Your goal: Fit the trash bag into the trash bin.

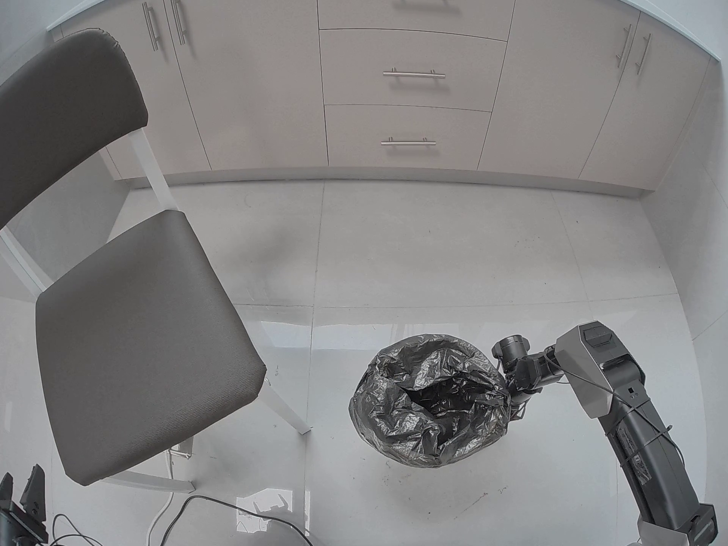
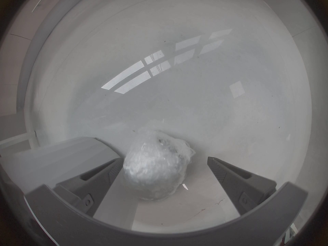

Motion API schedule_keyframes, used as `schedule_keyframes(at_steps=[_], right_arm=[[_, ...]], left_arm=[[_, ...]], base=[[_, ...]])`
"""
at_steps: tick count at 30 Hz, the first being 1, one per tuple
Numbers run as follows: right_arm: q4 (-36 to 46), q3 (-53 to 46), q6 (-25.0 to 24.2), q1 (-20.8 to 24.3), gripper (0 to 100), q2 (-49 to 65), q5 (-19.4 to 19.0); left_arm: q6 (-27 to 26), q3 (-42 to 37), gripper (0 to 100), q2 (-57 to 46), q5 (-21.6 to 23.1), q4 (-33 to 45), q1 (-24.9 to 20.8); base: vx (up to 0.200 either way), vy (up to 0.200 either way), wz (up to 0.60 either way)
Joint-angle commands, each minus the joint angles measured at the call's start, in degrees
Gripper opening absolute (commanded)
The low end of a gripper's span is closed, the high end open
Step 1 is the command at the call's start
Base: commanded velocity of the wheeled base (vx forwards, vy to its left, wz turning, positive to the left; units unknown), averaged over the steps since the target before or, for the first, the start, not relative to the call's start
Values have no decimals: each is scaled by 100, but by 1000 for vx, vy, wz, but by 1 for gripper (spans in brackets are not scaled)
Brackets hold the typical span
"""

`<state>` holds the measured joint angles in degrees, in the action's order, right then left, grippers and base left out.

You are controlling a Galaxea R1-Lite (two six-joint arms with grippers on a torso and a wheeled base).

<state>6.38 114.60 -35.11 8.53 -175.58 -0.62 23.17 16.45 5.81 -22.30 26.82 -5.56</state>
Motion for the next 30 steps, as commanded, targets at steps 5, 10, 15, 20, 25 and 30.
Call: schedule_keyframes(at_steps=[5,10,15,20,25,30], right_arm=[[13,-1,30,-1,100,-143,9],[-5,-1,39,-10,100,-134,9],[13,-1,4,-1,0,-108,18],[320,-1,-49,43,0,-73,45],[400,-1,-101,26,0,-73,45],[769,-1,-57,-10,0,6,141]], left_arm=[[3,-10,100,-1,-3,-1,-7],[12,-19,100,-1,-12,8,2],[12,-19,100,-1,-12,-1,2],[12,-27,100,-1,-12,-1,2],[12,-27,100,-1,-12,-1,-7],[20,-27,100,-1,-12,-1,2]], base=[[0,0,0],[0,0,0],[0,0,0],[0,0,0],[0,0,0],[0,0,0]])
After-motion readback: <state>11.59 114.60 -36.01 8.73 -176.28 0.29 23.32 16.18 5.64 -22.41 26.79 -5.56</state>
